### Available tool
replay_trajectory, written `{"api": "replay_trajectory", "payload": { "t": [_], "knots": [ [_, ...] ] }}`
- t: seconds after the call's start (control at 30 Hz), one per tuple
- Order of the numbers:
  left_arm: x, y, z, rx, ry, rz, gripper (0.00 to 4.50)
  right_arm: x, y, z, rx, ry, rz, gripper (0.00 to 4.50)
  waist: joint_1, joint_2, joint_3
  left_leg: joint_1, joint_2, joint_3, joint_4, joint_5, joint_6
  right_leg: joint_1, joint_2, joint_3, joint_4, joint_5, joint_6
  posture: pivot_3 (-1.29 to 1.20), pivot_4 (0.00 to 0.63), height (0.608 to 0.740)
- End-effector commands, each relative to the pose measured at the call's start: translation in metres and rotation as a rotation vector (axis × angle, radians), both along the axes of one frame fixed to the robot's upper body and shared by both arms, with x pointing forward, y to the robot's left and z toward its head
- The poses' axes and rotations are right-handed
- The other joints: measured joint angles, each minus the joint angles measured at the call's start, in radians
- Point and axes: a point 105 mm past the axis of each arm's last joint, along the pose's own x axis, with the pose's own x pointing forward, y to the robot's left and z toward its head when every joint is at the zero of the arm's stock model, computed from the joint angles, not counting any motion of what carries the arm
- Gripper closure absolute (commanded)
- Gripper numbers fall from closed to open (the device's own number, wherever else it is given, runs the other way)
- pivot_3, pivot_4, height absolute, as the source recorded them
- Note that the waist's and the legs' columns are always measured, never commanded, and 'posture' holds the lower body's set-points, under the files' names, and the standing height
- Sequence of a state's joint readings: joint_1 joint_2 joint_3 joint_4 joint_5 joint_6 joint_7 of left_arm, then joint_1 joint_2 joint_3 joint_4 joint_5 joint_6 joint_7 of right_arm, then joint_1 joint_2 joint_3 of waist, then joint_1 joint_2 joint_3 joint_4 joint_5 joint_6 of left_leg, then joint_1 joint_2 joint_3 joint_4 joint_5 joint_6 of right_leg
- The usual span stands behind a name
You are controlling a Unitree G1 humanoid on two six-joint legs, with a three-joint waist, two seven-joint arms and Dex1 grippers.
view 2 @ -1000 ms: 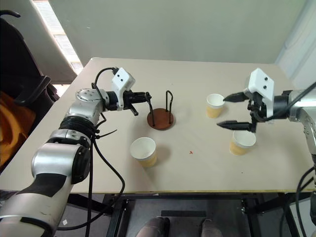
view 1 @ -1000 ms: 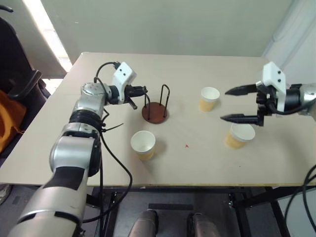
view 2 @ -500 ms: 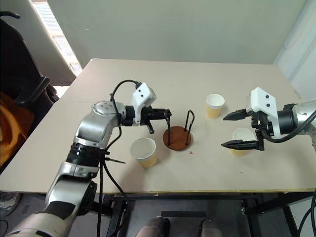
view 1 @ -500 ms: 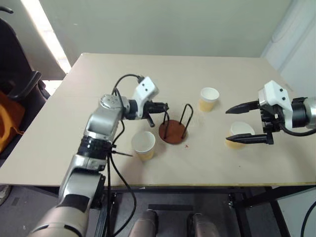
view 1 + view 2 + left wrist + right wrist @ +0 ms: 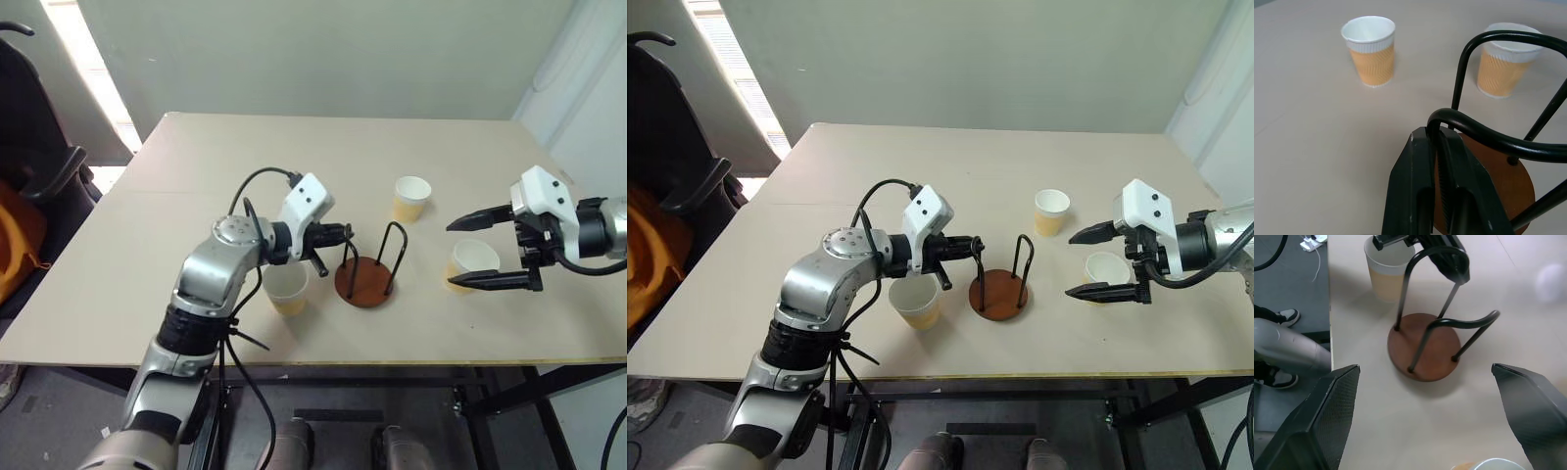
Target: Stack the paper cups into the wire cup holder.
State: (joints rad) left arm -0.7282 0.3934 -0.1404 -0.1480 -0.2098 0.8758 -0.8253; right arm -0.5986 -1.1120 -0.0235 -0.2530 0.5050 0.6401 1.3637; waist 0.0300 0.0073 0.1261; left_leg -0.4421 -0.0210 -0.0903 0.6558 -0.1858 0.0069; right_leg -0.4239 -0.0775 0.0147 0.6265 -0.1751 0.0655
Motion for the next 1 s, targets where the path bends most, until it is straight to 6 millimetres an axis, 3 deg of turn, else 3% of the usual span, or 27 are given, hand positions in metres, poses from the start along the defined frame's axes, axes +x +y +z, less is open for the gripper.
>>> {"api": "replay_trajectory", "payload": {
  "t": [0.03,0.47,0.7,0.9,1.0],
  "knots": [
    [-0.012,-0.011,0.002,-0.002,-0.026,-0.059,4.49,-0.004,0.001,0.005,-0.026,-0.029,0.021,0.0,0.001,0.0,0.0,0.0,0.0,0.0,0.0,0.0,0.0,0.0,0.0,0.0,0.0,0.0,0.0,0.0,0.15,0.74],
    [-0.012,-0.025,-0.012,0.047,0.007,-0.091,4.49,-0.001,-0.001,0.002,-0.046,-0.035,-0.005,0.0,0.001,0.0,0.0,0.0,-0.001,0.0,-0.001,0.0,-0.001,0.0,0.0,0.002,0.0,-0.002,0.0,0.0,0.15,0.74],
    [-0.02,-0.023,-0.01,0.044,0.04,-0.14,2.29,-0.001,-0.006,-0.001,-0.065,-0.03,-0.022,0.0,0.001,0.0,0.0,0.001,-0.002,0.0,-0.005,0.0,-0.001,0.0,0.0,0.006,0.0,-0.004,0.003,0.0,0.15,0.74],
    [-0.022,-0.005,-0.002,0.09,-0.006,-0.168,0.18,0.002,-0.013,-0.004,-0.097,-0.025,-0.042,0.0,0.001,-0.001,0.0,0.002,-0.003,0.0,-0.008,0.001,-0.004,0.0,0.001,0.01,0.0,-0.007,0.005,0.0,0.15,0.74],
    [-0.026,0.014,0.011,0.113,-0.05,-0.212,0.08,0.003,-0.025,-0.007,-0.13,-0.01,-0.089,0.0,0.001,-0.001,0.001,0.002,-0.003,0.0,-0.009,0.0,-0.005,0.0,0.001,0.01,0.0,-0.009,0.005,0.0,0.15,0.74]
  ]
}}
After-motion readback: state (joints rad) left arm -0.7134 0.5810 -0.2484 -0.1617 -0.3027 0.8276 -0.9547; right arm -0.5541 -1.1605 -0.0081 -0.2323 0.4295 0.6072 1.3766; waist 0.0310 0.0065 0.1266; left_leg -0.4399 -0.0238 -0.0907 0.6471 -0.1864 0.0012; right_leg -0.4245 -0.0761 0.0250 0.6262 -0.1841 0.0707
